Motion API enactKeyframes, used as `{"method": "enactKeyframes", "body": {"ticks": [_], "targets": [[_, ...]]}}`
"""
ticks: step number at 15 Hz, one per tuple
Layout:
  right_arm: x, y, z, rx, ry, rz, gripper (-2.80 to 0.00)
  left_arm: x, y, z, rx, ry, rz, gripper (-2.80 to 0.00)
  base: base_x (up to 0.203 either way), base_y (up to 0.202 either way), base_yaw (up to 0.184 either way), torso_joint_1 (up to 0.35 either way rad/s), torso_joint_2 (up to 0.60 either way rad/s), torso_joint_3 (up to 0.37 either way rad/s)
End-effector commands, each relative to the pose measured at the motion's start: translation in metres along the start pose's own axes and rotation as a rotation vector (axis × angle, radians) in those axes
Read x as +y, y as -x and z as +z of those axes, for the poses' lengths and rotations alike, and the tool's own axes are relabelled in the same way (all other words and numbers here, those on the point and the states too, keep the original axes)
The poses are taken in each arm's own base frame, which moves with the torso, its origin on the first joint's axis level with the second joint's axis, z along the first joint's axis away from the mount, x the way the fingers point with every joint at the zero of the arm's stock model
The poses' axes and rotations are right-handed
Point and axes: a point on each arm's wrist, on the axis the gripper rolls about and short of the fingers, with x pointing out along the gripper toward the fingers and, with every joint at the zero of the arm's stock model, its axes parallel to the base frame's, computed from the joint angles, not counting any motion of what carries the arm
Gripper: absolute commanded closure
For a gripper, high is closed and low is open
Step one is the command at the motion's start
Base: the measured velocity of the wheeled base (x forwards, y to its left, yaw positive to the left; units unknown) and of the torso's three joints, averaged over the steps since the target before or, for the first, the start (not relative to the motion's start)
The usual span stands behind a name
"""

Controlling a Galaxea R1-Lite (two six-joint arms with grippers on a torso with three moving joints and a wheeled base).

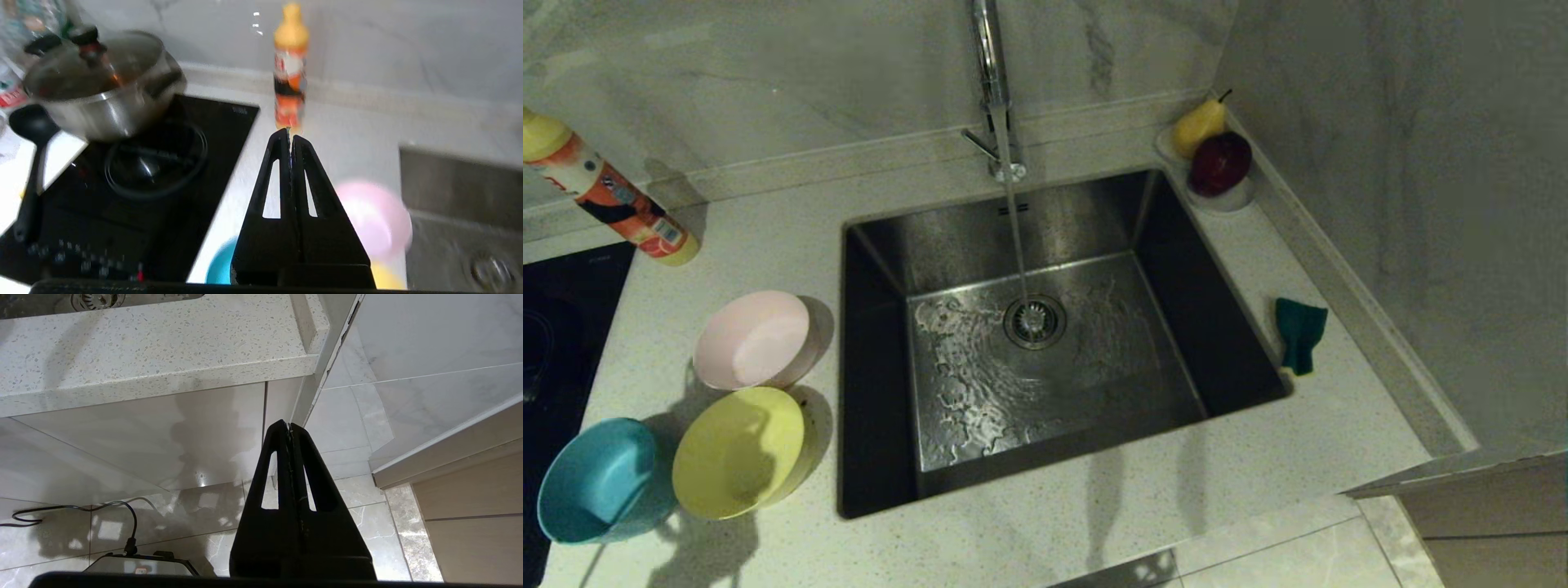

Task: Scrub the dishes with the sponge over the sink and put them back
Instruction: Pick up a bowl and the sponge

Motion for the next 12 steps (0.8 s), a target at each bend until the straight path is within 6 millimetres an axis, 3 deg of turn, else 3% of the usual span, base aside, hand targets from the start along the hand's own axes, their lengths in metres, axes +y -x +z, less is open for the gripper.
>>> {"method": "enactKeyframes", "body": {"ticks": [1, 7, 9, 12], "targets": [[0.000, 0.000, 0.000, 0.000, 0.000, 0.001, 0.00, 0.019, 0.033, -0.023, -0.030, 0.021, -0.020, 0.00, 0.000, 0.000, 0.000, 0.000, 0.00, 0.000], [0.000, 0.000, 0.000, -0.001, 0.000, 0.001, 0.00, 0.044, 0.081, -0.085, -0.059, 0.030, -0.088, 0.00, 0.000, 0.000, 0.000, 0.000, 0.00, 0.000], [0.000, 0.000, 0.000, -0.001, 0.000, 0.002, 0.00, 0.048, 0.090, -0.103, 0.029, -0.015, -0.141, 0.00, 0.000, 0.000, 0.000, 0.000, 0.00, 0.000], [0.000, 0.000, 0.000, 0.000, 0.000, -0.001, 0.00, 0.044, 0.095, -0.121, 0.170, -0.033, -0.408, 0.00, 0.000, 0.000, 0.000, 0.000, 0.00, 0.000]]}}
